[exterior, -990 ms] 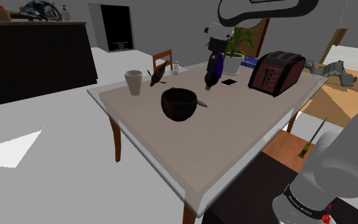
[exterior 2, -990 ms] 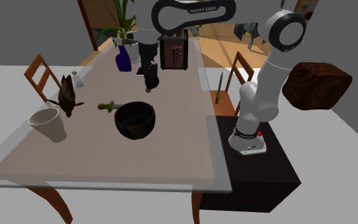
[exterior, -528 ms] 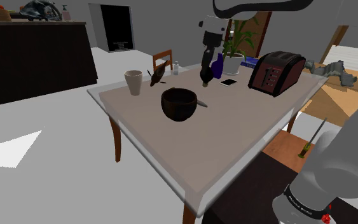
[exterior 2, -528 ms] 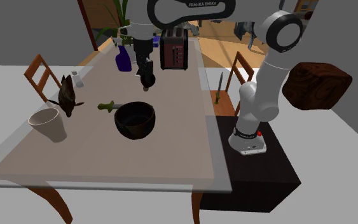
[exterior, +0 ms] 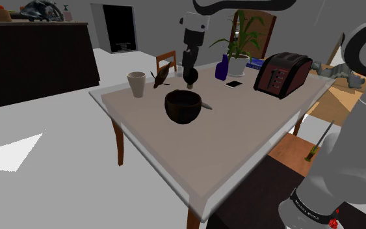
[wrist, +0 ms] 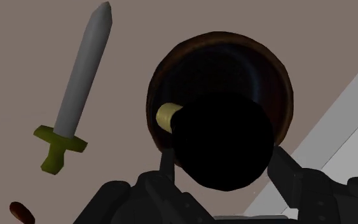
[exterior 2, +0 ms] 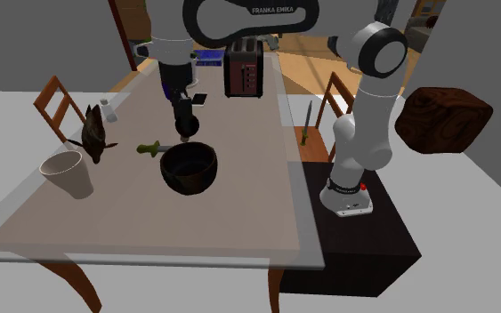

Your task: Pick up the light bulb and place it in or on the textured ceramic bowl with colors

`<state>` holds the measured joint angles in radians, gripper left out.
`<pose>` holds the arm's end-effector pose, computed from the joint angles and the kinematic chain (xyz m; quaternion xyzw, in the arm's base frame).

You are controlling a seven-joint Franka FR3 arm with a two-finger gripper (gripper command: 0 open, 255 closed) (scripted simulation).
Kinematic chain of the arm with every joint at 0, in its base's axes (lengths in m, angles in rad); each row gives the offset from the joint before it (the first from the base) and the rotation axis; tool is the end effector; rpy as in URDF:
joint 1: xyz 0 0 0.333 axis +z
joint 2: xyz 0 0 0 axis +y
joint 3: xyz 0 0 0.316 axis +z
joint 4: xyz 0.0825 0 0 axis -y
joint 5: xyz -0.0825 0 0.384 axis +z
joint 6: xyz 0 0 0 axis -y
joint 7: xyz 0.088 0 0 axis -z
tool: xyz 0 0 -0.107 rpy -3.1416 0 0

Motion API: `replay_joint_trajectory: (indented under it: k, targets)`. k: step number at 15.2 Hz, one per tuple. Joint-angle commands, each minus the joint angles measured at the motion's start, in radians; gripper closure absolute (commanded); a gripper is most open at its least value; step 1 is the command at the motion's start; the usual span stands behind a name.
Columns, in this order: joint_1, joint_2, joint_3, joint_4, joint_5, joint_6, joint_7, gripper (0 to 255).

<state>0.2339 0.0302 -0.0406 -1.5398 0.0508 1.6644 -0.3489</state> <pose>0.5619 0.1155 0.6311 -0.9624 -0.2663 -0.0490 0.0210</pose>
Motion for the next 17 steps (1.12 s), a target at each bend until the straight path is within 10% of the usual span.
replay_joint_trajectory:
  k: [1,3,17]
  targets:
    - [0.019,0.053,0.017,0.069,-0.003,-0.014,0.038,255]
    - [0.042,0.12,0.036,0.161,-0.008,-0.038,0.081,255]
    - [0.044,0.08,0.036,-0.082,-0.007,0.166,0.074,255]
